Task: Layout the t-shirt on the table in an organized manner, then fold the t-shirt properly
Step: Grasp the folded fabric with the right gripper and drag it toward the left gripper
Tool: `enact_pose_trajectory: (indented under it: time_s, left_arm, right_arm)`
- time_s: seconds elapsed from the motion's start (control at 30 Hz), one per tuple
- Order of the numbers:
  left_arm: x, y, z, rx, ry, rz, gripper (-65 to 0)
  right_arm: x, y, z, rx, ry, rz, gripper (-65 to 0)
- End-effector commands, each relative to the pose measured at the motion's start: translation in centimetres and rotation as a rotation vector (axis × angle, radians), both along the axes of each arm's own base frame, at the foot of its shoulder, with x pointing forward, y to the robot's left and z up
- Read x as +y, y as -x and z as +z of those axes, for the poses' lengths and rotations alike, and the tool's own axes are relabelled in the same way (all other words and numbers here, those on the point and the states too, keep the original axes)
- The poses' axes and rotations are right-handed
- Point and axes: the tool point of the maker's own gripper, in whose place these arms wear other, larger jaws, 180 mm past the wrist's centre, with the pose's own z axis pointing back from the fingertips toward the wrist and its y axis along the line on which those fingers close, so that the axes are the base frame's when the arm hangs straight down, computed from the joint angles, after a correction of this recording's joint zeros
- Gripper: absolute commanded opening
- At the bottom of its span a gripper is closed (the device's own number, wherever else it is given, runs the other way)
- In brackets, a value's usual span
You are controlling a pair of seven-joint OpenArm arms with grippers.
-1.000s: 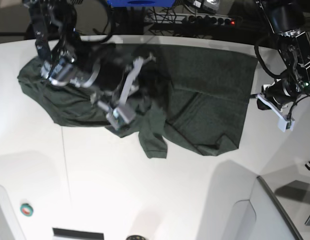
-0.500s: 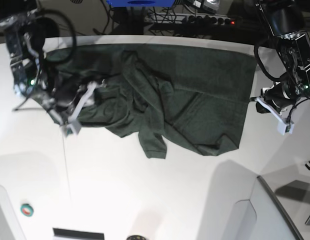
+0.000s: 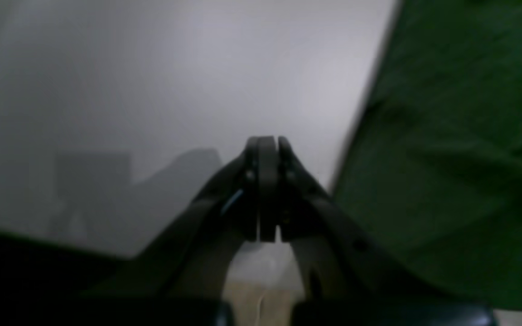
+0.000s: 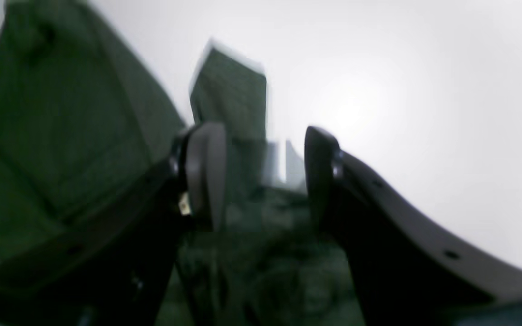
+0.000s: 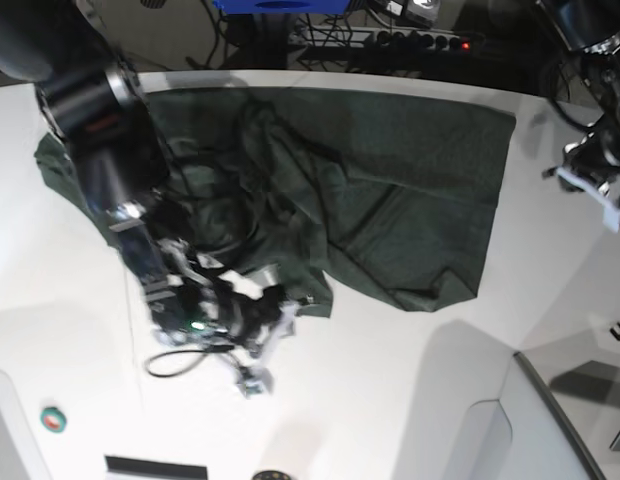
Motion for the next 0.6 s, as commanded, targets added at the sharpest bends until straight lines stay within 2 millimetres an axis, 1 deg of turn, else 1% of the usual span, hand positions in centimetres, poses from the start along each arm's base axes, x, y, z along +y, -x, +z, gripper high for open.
enact_pose_trajectory:
  time_s: [0.0, 0.07, 0.13, 0.23, 0.33, 0.43, 0.57]
  left_arm:
    - [1.2, -0.6, 1.6, -0.043, -0.034, -0.002, -65.0]
    - [2.2, 0.6, 1.7, -0.026, -0.051, 0.012, -65.0]
    - [3.0, 1.4, 1.9, -0.022, -0.063, 0.031, -65.0]
    - [3.8, 2.3, 2.0, -0.017, -0.069, 0.057, -65.0]
    - [3.8, 2.5, 1.9, -0.014, -0.065, 0.060, -65.0]
    - [3.5, 2.4, 1.7, -0.013, -0.061, 0.055, -65.0]
    - [3.3, 1.9, 1.9, -0.024, -0.058, 0.049, -65.0]
  right_arm:
    - [1.1, -0.9, 0.5, -0.017, 0.002, 0.017, -38.6]
    - [1.8, -0.9, -1.2, 0.012, 0.024, 0.027, -38.4]
    - [2.0, -0.9, -2.7, 0.024, 0.037, 0.021, -38.4]
    - [1.1, -1.1, -4.4, 0.018, 0.043, -0.016, -38.4]
    - [0.4, -1.0, -5.4, 0.032, 0.056, -0.031, -38.4]
    - [0.3, -0.9, -5.5, 0.034, 0.059, -0.032, -38.4]
    - [0.2, -0.4, -6.0, 0.048, 0.057, -0.032, -39.9]
